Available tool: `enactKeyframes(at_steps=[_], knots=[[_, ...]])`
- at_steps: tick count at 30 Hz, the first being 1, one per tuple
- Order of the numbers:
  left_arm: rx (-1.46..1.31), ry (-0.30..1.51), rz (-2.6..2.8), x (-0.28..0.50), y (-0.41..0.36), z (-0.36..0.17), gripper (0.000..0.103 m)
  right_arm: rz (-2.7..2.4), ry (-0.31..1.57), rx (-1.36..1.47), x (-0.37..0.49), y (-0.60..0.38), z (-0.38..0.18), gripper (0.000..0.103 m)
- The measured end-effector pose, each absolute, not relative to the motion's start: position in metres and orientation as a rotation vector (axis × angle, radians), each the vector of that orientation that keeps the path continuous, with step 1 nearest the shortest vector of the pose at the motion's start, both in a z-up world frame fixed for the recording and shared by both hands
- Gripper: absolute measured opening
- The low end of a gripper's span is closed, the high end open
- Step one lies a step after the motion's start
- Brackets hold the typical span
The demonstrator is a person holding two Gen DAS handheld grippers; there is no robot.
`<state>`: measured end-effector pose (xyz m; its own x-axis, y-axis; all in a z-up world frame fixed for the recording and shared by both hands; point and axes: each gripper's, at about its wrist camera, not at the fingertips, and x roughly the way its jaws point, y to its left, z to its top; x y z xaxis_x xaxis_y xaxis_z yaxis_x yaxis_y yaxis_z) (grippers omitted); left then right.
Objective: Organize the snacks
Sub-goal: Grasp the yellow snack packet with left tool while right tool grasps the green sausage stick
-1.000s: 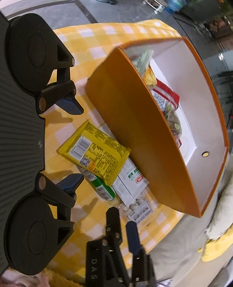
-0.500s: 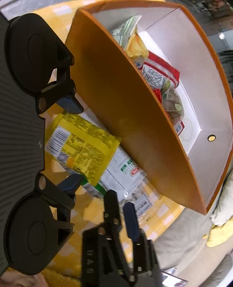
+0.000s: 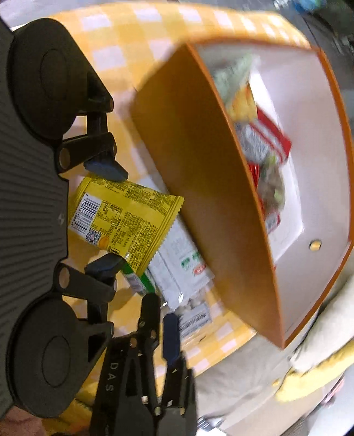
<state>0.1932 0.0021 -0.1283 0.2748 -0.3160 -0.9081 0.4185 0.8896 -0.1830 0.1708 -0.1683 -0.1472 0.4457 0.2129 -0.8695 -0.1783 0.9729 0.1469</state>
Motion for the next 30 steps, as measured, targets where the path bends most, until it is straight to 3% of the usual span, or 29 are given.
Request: enactKeyframes(at_steps=[5, 7, 22, 26, 30], knots=[[0.034, 1.231, -0.356, 0.183, 0.015, -0.123, 0.066, 0.204, 1.113, 0.153, 0.168, -0.166, -0.147, 0.035], [0.053, 1.225, -0.298, 0.178, 0.019, -0.120, 0.066, 0.163, 1.136, 0.205, 0.169, -0.163, -0.149, 0.042], [-0.044, 1.258, -0.163, 0.157, 0.043, -0.124, 0.066, -0.122, 1.268, 0.582, 0.183, -0.146, -0.174, 0.051], [-0.071, 1.257, -0.150, 0.156, 0.048, -0.124, 0.066, -0.135, 1.268, 0.523, 0.187, -0.131, -0.172, 0.048], [-0.073, 1.264, -0.147, 0.155, 0.049, -0.126, 0.066, -0.078, 1.267, 0.436, 0.184, -0.120, -0.166, 0.038]])
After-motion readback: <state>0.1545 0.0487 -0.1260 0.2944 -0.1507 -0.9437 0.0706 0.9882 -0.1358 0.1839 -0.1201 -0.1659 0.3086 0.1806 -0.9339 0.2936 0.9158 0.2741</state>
